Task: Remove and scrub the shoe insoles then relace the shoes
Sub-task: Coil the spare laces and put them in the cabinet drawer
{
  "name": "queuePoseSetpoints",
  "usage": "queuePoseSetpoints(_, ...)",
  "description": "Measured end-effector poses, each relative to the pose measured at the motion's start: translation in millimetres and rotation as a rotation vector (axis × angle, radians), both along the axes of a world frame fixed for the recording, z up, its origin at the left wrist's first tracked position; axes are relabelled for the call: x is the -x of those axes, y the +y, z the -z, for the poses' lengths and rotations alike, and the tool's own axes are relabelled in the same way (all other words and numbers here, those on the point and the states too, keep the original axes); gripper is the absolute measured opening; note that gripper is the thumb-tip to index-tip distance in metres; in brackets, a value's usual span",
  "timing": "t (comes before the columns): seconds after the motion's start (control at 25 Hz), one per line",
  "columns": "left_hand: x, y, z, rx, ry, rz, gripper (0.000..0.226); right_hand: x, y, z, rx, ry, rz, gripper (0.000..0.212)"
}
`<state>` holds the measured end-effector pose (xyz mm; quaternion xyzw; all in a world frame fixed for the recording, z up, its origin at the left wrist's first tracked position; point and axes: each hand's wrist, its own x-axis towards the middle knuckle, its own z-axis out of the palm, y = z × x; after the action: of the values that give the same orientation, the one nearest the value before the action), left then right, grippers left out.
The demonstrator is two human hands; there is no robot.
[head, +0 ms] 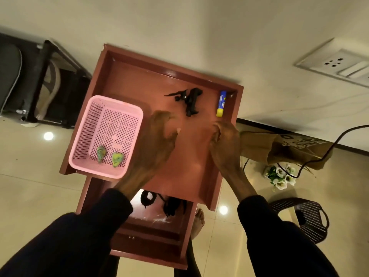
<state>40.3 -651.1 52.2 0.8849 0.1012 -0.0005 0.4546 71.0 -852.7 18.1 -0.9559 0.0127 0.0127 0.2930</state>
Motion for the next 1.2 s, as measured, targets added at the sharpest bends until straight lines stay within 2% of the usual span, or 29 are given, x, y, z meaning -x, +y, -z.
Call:
queuePoseSetpoints(0.08, -36, -8, 4, -0.207, -0.107, 0.023, 0.055, -29, -6, 5, 0.084, -0.035, 0.005, 0.031)
queuePoseSetpoints(0.2, -80, -17, 7, -0.299, -0.068, 0.122, 0.063, -62, -9, 13, 0.231, -0.048, -0.041, 0.041)
queuePoseSetpoints(0.36, -109, -24, 17, -0.429, 0.102, 0.232, 0.052, -89, 0, 29, 0.364, -0.004, -0.090, 0.039)
queuePoseSetpoints(0.44, -113, -23, 19, -0.486, 0.083, 0.250, 0.039, -98, 7, 36, 0.394, 0.042, -0.079, 0.036)
queuePoseSetpoints(0.6, -99, -13, 25, -0.582, 0.058, 0.223, 0.033, -90, 17, 39, 0.415, 0.080, -0.041, 0.044)
queuePoseSetpoints(0.76, -38, 2, 30, -0.503, -0.010, 0.245, 0.030, -28, 27, 31, 0.297, 0.117, -0.025, 0.047)
queuePoseSetpoints(0.88, 43, 10, 22, -0.397, -0.076, 0.260, 0.040, 54, 34, 33, 0.188, 0.162, 0.030, 0.046)
queuePoseSetpoints(1.12, 223, 63, 13, -0.316, 0.011, 0.446, 0.035, 225, 69, 20, -0.161, 0.298, 0.224, 0.039)
queuePoseSetpoints(1.2, 266, 96, 20, -0.332, 0.082, 0.503, 0.038, 275, 96, 20, -0.217, 0.354, 0.248, 0.038)
